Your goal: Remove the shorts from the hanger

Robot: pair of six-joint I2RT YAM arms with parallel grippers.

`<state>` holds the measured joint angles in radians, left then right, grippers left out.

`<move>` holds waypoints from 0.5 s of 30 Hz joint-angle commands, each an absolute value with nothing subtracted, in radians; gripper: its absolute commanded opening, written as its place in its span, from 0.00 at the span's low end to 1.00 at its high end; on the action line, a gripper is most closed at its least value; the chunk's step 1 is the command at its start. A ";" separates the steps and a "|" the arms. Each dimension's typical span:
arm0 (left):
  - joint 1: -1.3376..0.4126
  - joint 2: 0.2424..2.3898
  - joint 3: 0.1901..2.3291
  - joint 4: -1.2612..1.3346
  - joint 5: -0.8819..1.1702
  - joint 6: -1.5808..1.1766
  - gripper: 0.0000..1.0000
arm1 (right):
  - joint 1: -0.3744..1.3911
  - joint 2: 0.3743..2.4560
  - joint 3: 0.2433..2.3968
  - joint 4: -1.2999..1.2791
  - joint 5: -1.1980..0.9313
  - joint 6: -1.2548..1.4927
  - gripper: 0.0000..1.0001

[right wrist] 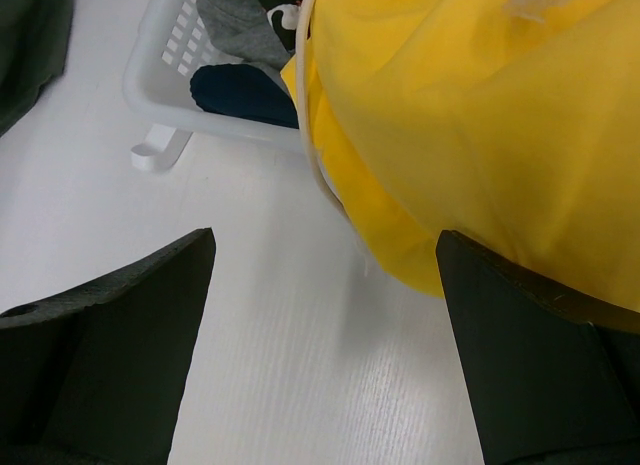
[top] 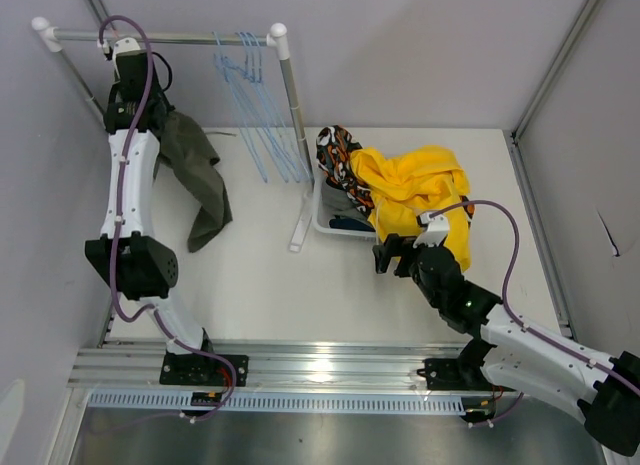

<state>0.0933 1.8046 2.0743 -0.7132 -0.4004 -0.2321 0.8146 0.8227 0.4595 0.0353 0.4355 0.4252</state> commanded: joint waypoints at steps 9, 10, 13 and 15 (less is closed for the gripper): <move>0.023 1.686 2.233 -0.744 -0.368 -0.236 0.00 | 0.844 0.821 0.485 0.066 0.423 0.413 0.99; 0.009 1.680 2.267 -0.758 -0.367 -0.235 0.00 | 0.865 0.821 0.494 0.064 0.432 0.396 0.99; -0.049 1.652 2.338 -0.775 -0.357 -0.221 0.00 | 0.908 0.830 0.557 0.066 0.445 0.361 0.99; -0.077 1.629 2.350 -0.779 -0.367 -0.206 0.00 | 0.951 0.857 0.642 0.066 0.434 0.338 0.99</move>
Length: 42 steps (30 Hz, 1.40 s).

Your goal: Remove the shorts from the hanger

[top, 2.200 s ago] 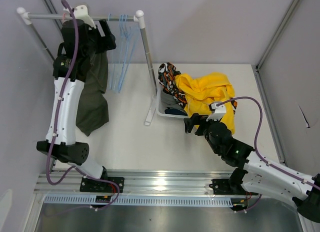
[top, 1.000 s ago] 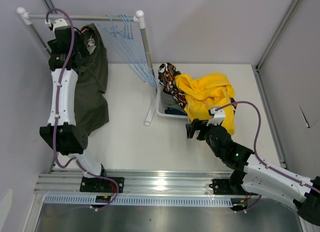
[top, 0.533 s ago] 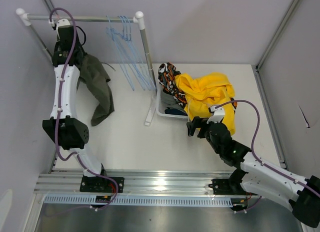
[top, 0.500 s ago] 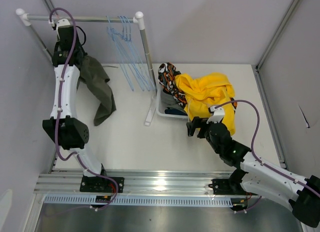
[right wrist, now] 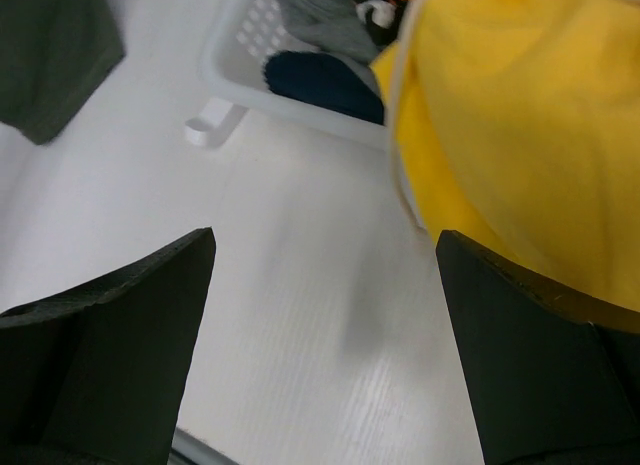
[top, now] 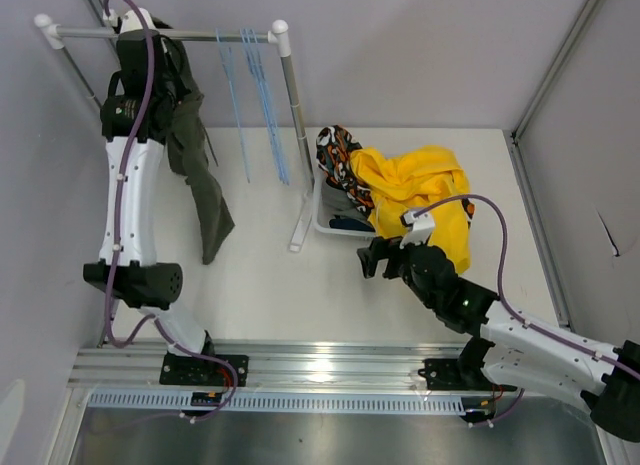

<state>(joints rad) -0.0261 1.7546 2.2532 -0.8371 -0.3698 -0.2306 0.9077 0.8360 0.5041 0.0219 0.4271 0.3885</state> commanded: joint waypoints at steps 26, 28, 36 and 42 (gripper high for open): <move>-0.161 1.296 2.066 -0.831 -0.259 -0.264 0.00 | 1.405 1.862 1.853 0.118 0.439 0.163 0.99; -0.161 1.257 2.034 -0.833 -0.241 -0.267 0.00 | 1.405 1.900 1.848 0.161 0.460 0.160 0.99; -0.158 1.141 1.924 -0.822 -0.153 -0.290 0.00 | 1.422 1.987 1.826 0.174 0.497 0.188 0.00; -0.141 1.141 1.953 -0.818 -0.207 -0.255 0.00 | 1.586 1.910 1.550 0.186 0.570 0.235 0.00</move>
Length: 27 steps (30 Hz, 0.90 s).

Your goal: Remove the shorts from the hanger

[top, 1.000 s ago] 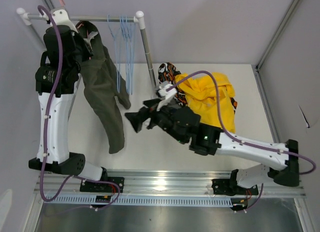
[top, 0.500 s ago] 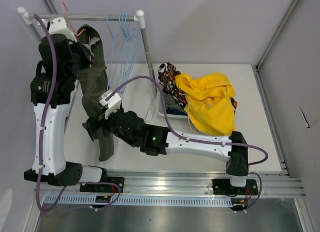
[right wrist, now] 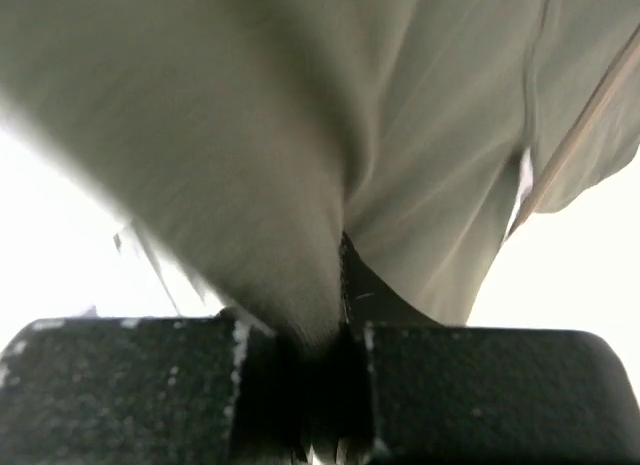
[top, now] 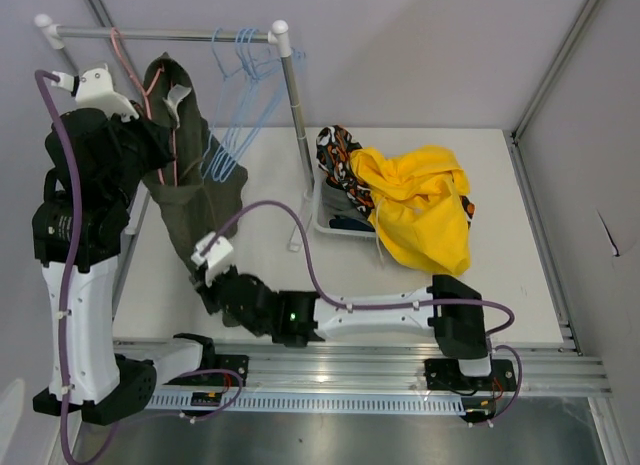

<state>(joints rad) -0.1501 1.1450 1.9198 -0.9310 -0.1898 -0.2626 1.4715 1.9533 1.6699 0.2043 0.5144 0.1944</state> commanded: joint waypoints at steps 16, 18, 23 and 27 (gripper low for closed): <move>-0.141 1.154 2.051 -0.857 -0.314 -0.204 0.00 | 1.721 1.916 1.413 0.221 0.732 0.232 0.00; -0.141 1.128 2.028 -0.861 -0.285 -0.222 0.00 | 1.730 1.945 1.456 0.201 0.753 0.227 0.00; -0.141 0.982 1.747 -0.848 0.036 -0.379 0.00 | 1.649 1.982 1.558 0.230 0.764 0.167 0.00; -0.141 0.759 1.494 -0.819 0.274 -0.500 0.00 | 1.525 1.997 1.692 0.173 0.697 0.127 0.00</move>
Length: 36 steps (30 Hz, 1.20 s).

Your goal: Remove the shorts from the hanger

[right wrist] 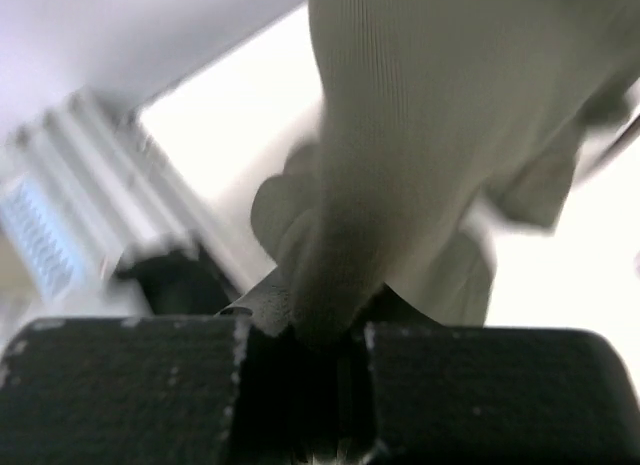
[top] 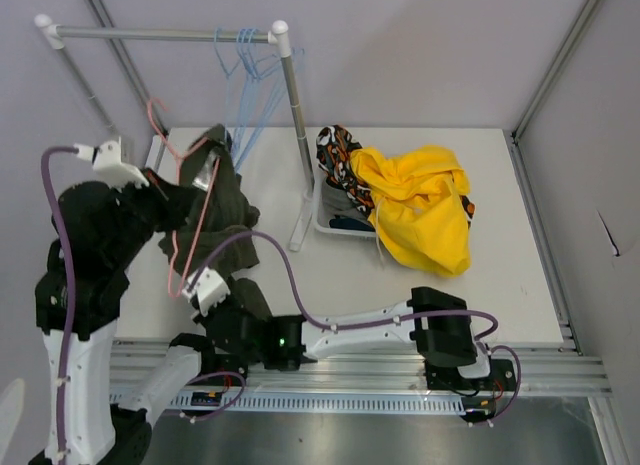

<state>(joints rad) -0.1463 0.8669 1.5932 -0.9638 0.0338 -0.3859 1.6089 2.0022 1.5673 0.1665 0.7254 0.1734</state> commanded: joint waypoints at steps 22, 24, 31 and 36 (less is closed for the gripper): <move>-0.209 0.512 1.392 -0.856 -0.265 -0.462 0.00 | 1.339 1.329 1.199 0.029 0.965 0.163 0.00; -0.209 0.509 1.359 -0.853 -0.268 -0.450 0.01 | 1.246 1.299 1.276 0.057 0.936 0.085 0.00; -0.209 0.477 1.246 -0.819 -0.327 -0.396 0.02 | 0.929 1.408 1.644 0.123 0.748 -0.147 0.00; -0.209 0.483 1.170 -0.773 -0.359 -0.374 0.02 | 0.775 1.653 1.995 0.109 0.675 -0.201 0.00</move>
